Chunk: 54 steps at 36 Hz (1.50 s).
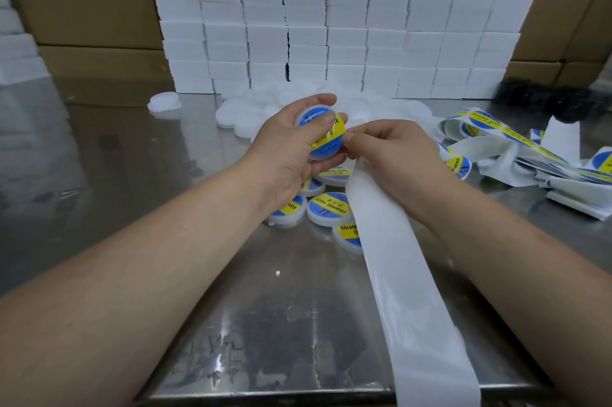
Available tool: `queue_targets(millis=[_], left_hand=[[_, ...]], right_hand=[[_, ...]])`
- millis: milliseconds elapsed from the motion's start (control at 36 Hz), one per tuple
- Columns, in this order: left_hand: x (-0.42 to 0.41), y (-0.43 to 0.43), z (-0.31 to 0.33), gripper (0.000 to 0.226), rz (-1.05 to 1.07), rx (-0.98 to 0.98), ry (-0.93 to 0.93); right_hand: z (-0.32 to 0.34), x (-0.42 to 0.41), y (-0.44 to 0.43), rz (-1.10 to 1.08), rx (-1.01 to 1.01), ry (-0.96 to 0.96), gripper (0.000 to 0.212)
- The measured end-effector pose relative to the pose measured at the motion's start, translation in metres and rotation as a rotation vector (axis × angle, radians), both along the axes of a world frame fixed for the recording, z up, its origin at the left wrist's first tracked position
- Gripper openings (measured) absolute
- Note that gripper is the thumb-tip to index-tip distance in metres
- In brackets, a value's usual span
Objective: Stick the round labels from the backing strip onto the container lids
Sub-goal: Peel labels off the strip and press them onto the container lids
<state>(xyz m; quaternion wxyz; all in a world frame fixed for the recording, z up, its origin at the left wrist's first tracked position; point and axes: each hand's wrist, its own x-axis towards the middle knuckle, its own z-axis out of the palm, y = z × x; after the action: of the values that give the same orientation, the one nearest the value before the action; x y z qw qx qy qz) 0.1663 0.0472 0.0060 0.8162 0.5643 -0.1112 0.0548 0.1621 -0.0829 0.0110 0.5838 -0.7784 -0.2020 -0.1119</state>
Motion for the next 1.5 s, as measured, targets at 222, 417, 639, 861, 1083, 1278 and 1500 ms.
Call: queue_targets(millis=[222,417,639,861,1083,1278,1500], left_hand=[[0.0003,0.0002,-0.0002,0.018,-0.004,0.001,-0.009],[-0.0002,0.0005,0.0001,0.018,0.000,0.012,-0.011],[-0.0016,0.0004,-0.0002,0.018,-0.004,0.032,-0.015],[-0.0016,0.0006,0.0007,0.020,0.007,0.056,-0.018],[-0.0035,-0.0002,0.0009,0.021,0.022,0.079,-0.028],[-0.0042,-0.0010,-0.0012,0.024,0.057,0.126,-0.071],[-0.0069,-0.0030,-0.0008,0.028,0.139,0.199,-0.139]], right_hand=[[0.0008,-0.0005,-0.0005,-0.006,0.008,0.005,0.027],[0.0013,-0.0014,-0.0003,-0.020,-0.001,0.007,0.028],[0.0006,-0.0008,-0.0002,-0.053,-0.017,0.004,0.031],[0.0011,-0.0012,-0.0004,-0.074,-0.034,0.007,0.031],[0.0010,-0.0017,-0.0009,-0.083,-0.055,0.008,0.030],[-0.0007,0.0000,-0.0005,-0.095,-0.059,-0.002,0.028],[-0.0029,0.0003,-0.0003,-0.092,-0.104,-0.032,0.020]])
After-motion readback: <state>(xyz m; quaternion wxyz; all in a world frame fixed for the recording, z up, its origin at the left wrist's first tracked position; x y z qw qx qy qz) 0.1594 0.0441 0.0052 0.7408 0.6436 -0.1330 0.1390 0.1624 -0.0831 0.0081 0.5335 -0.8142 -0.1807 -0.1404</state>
